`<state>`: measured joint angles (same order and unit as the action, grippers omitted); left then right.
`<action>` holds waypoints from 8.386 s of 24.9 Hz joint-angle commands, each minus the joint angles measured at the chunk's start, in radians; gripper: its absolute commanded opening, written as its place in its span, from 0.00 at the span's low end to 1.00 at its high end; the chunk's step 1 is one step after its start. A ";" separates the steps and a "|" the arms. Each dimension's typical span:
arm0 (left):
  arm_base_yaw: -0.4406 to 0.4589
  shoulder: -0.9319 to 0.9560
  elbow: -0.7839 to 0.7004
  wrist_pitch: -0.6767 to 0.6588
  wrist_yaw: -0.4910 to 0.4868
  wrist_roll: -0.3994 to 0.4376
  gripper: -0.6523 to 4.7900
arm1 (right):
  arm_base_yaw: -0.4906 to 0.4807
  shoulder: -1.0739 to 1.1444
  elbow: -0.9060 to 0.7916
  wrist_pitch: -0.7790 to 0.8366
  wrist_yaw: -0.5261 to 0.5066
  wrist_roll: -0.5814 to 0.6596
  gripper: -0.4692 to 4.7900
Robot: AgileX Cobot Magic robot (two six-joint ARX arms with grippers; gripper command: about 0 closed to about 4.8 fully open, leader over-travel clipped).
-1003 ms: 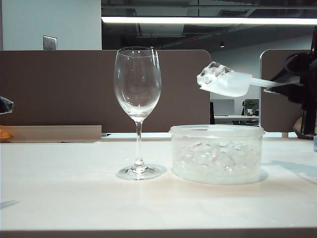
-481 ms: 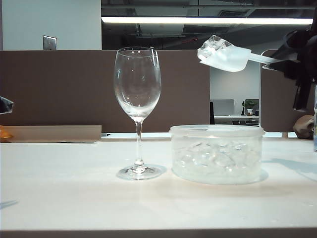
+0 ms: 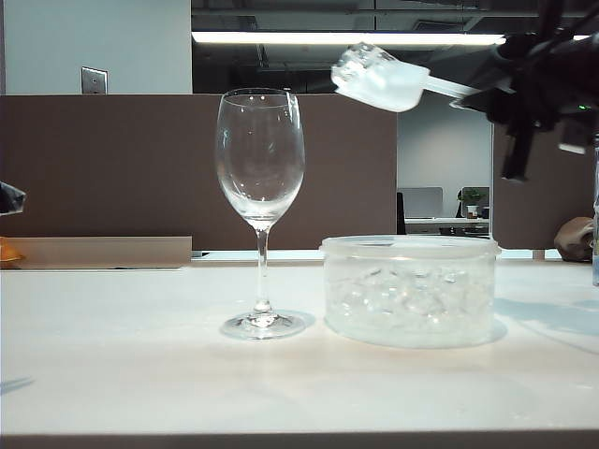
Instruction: Pick up an ice shovel filled with ice cubes and pour the ice from the shovel into the glass.
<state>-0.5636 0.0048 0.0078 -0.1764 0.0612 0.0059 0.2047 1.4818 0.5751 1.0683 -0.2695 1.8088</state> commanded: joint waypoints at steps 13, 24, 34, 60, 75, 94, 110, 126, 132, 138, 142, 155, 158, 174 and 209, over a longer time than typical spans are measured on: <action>0.000 0.001 0.000 -0.002 0.004 -0.003 0.17 | 0.092 -0.059 0.134 -0.142 0.032 -0.069 0.08; 0.000 0.001 0.000 -0.002 0.004 -0.003 0.17 | 0.137 -0.093 0.152 -0.238 0.038 -0.142 0.08; 0.000 0.001 0.000 -0.002 0.004 -0.003 0.17 | 0.211 -0.094 0.152 -0.288 0.069 -0.232 0.08; 0.000 0.001 0.000 -0.002 0.004 -0.003 0.17 | 0.211 -0.123 0.301 -0.520 0.066 -0.449 0.08; 0.000 0.001 0.000 -0.002 0.004 -0.003 0.17 | 0.210 -0.173 0.301 -0.610 0.066 -0.532 0.08; 0.000 0.001 0.000 -0.002 0.004 -0.003 0.17 | 0.210 -0.174 0.345 -0.654 0.048 -0.552 0.08; 0.000 0.001 0.000 -0.002 0.004 -0.003 0.17 | 0.210 -0.177 0.364 -0.681 0.037 -0.586 0.08; 0.000 0.001 0.000 -0.002 0.004 -0.003 0.17 | -0.017 -0.273 0.357 -1.047 0.008 -0.921 0.08; 0.000 0.001 0.000 -0.002 0.004 -0.003 0.17 | -0.016 -0.271 0.224 -1.030 0.040 -0.971 0.08; 0.001 0.001 0.000 -0.002 0.004 -0.003 0.17 | -0.015 -0.266 0.018 -0.743 0.024 -0.865 0.08; 0.001 0.001 0.000 -0.002 0.004 -0.003 0.17 | -0.009 -0.213 -0.047 -0.555 -0.003 -0.774 0.08; 0.001 0.001 0.000 -0.002 0.004 -0.003 0.17 | 0.018 0.003 -0.064 -0.270 -0.051 -0.626 0.08; 0.001 0.001 0.000 -0.002 0.004 -0.003 0.17 | 0.017 0.039 -0.067 -0.249 -0.063 -0.623 0.09; 0.383 0.001 0.000 -0.002 0.006 -0.003 0.17 | 0.016 0.037 -0.069 -0.277 0.011 -0.611 0.67; 0.451 0.001 0.000 -0.002 0.005 -0.003 0.17 | -0.222 -0.687 -0.068 -0.913 -0.044 -1.328 0.08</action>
<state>-0.1139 0.0048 0.0078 -0.1764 0.0639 0.0059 -0.0212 0.8433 0.5049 0.1936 -0.3115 0.5381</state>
